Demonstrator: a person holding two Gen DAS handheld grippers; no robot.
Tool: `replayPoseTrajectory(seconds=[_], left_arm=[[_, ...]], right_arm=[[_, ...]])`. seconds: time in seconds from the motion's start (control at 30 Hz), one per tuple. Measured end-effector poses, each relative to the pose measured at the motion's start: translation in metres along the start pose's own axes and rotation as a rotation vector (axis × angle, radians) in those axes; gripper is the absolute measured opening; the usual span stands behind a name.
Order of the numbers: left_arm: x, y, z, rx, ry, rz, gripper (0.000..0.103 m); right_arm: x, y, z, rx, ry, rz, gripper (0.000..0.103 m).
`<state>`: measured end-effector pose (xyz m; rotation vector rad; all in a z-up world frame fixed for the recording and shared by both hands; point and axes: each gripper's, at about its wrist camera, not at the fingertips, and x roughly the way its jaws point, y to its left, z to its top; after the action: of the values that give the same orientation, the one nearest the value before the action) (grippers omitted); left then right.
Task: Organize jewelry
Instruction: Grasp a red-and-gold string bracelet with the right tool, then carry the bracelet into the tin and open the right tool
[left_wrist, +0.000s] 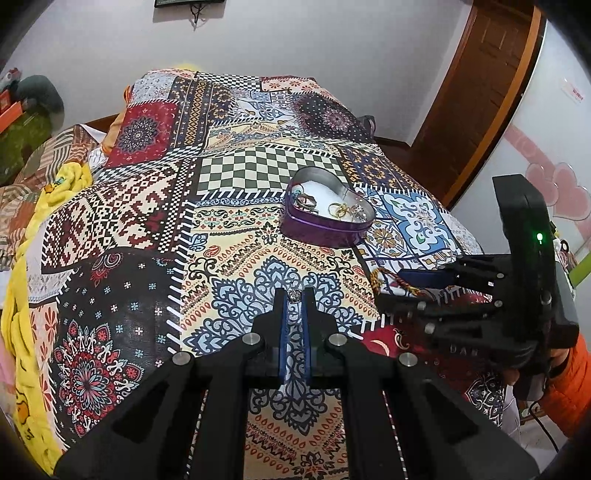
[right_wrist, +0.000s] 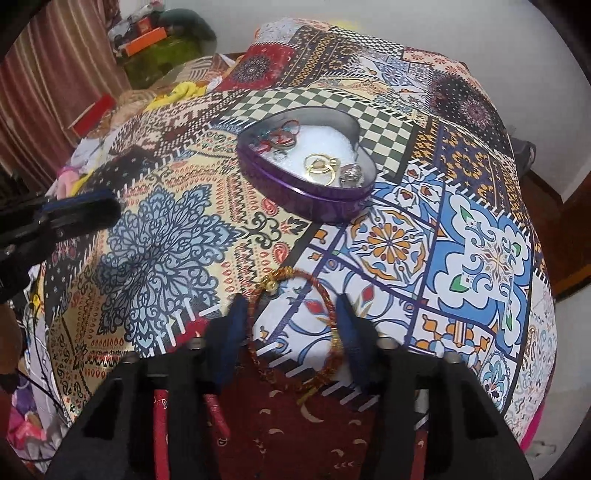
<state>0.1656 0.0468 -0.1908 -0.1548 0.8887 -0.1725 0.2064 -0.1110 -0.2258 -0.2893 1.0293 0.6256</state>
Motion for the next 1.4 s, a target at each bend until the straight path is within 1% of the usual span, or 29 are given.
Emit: replayPoseTrajectory(seconds=[0.03,0.1,0.13,0.23,0.5,0.9,1.2,1.4], left_arm=[[0.0,-0.001,0.0,0.001,-0.001,-0.001,0.005],[-0.001,-0.004,0.001,0.005,-0.004,-0.002,0.005],[-0.002,-0.006,0.002,0.009,-0.006,-0.001,0.005],[-0.004,-0.01,0.004,0.019,-0.01,-0.001,0.005],[-0.013,-0.018,0.02,0.042,-0.044,-0.009,0.005],[-0.018,-0.028,0.065,0.085,-0.129,-0.007,0.005],[-0.005,-0.029,0.086,0.091,-0.144,-0.019,0.005],[0.013,-0.029,0.09,0.102,-0.125,-0.028,0.005]], right_arm=[[-0.001,-0.003,0.0,0.01,-0.001,0.005,0.027],[-0.002,-0.007,0.0,0.029,-0.003,0.011,0.013],[-0.002,-0.009,0.0,0.037,-0.005,0.012,0.011],[-0.002,-0.007,0.0,0.047,-0.014,0.015,0.007],[-0.021,-0.009,0.002,0.063,-0.074,0.004,0.007],[-0.051,-0.029,0.032,0.121,-0.205,-0.013,0.007],[-0.058,-0.034,0.054,0.112,-0.265,-0.007,0.007],[-0.05,-0.035,0.067,0.105,-0.27,0.009,0.007]])
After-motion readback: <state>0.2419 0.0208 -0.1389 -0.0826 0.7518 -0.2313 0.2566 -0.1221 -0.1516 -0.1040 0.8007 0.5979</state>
